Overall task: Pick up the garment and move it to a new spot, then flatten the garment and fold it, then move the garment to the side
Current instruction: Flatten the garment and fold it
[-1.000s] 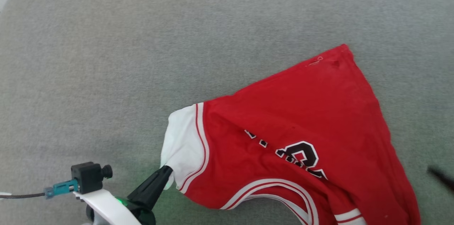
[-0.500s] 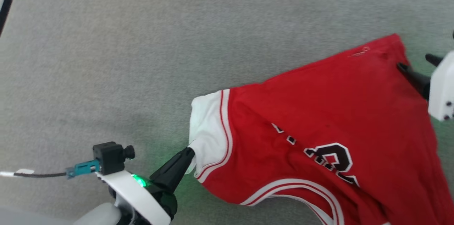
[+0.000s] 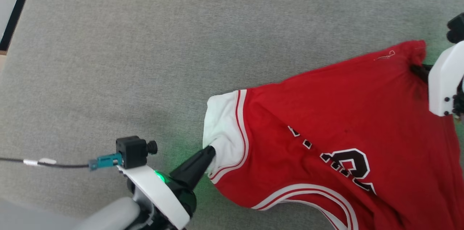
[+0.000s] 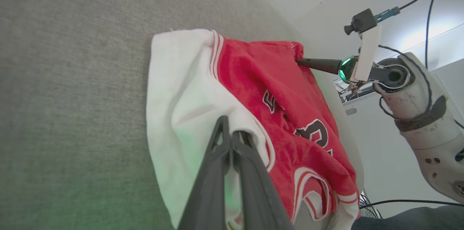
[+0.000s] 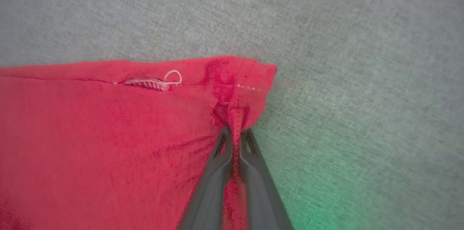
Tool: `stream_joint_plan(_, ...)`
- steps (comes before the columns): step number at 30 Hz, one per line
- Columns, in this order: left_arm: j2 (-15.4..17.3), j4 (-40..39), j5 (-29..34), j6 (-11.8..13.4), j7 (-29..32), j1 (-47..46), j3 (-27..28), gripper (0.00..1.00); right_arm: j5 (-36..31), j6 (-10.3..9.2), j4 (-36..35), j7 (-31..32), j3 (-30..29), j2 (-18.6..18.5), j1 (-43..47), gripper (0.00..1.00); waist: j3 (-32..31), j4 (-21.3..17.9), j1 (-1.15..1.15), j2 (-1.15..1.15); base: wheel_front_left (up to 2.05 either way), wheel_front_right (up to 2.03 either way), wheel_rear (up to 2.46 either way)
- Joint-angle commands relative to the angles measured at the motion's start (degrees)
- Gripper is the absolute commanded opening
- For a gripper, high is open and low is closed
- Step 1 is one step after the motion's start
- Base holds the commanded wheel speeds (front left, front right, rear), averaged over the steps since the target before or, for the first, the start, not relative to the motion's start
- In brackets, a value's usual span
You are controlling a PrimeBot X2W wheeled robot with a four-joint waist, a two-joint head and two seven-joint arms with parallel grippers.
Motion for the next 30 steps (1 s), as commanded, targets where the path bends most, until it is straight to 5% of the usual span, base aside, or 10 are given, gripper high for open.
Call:
stream_joint_plan(1,0.87,1.40,0.17,0.14,-0.12,-1.83,-0.84,0.00,0.16,-0.05,2.55,-0.97,1.09,0.96,0.80,0.00,-0.46,-0.95,0.00,0.00,0.00,0.00,0.00)
stream_joint_plan(9,3.66,9.04,-0.09,0.14,0.57,-14.58,-1.99,0.00,-2.08,-0.09,9.56,-12.36,-6.52,4.90,-8.79,0.00,-1.20,-5.34,0.00,0.00,0.00,0.00,0.00)
stream_joint_plan(19,0.69,24.64,-6.49,0.14,1.92,-40.16,8.16,0.00,-7.41,-0.06,18.19,-25.13,-13.28,11.36,-26.74,0.00,2.03,-12.28,0.00,0.00,0.00,0.00,0.00)
stream_joint_plan(30,-0.28,37.34,-0.55,0.16,-0.28,-60.51,16.85,0.00,-9.74,-0.15,25.65,-38.70,-18.20,15.97,-42.69,0.00,1.22,-16.53,0.00,0.00,0.00,0.00,0.00)
